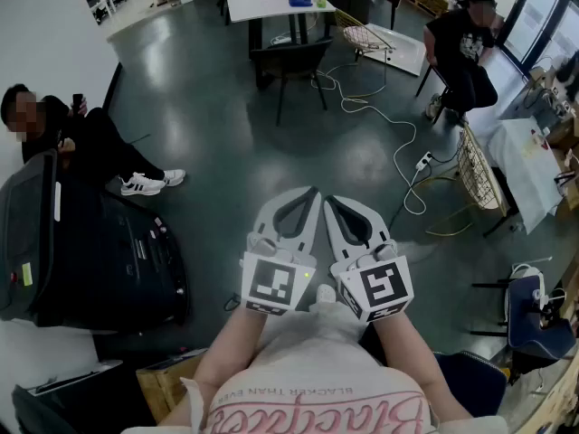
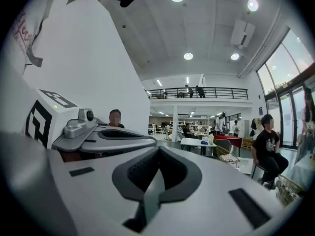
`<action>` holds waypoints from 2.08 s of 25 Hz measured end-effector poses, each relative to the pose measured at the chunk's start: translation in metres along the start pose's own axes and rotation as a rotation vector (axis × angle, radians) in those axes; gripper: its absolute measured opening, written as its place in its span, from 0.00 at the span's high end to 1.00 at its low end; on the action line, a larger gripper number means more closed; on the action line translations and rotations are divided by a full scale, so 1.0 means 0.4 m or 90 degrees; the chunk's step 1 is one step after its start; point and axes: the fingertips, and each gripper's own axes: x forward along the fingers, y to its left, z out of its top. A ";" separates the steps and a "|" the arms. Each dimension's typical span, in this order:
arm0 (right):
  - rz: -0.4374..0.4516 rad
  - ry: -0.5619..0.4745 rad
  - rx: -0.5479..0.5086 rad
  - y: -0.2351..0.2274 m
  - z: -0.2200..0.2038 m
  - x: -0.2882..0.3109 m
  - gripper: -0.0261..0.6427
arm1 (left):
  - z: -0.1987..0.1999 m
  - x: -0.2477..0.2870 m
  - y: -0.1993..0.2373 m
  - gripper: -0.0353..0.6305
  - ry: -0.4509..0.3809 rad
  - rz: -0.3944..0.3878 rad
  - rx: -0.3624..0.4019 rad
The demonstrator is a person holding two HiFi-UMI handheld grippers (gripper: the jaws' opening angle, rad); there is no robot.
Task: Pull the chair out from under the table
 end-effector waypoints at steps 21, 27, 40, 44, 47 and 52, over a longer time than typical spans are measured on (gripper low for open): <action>-0.020 0.018 0.012 0.048 -0.005 0.046 0.95 | -0.030 -0.031 0.068 0.94 0.002 -0.020 -0.015; -0.025 0.028 0.013 0.036 -0.021 0.084 0.95 | -0.056 -0.011 0.118 0.94 0.004 -0.008 -0.027; 0.023 0.021 0.035 -0.128 -0.043 0.355 0.95 | -0.108 0.224 0.283 0.94 0.030 0.029 -0.015; 0.038 0.017 0.035 -0.235 -0.029 0.446 0.95 | -0.107 0.354 0.334 0.94 0.034 0.038 -0.007; 0.049 0.015 0.039 -0.318 -0.026 0.516 0.95 | -0.105 0.457 0.368 0.94 0.033 0.043 -0.006; 0.069 0.009 0.044 -0.416 -0.027 0.626 0.95 | -0.113 0.592 0.431 0.94 0.037 0.055 0.000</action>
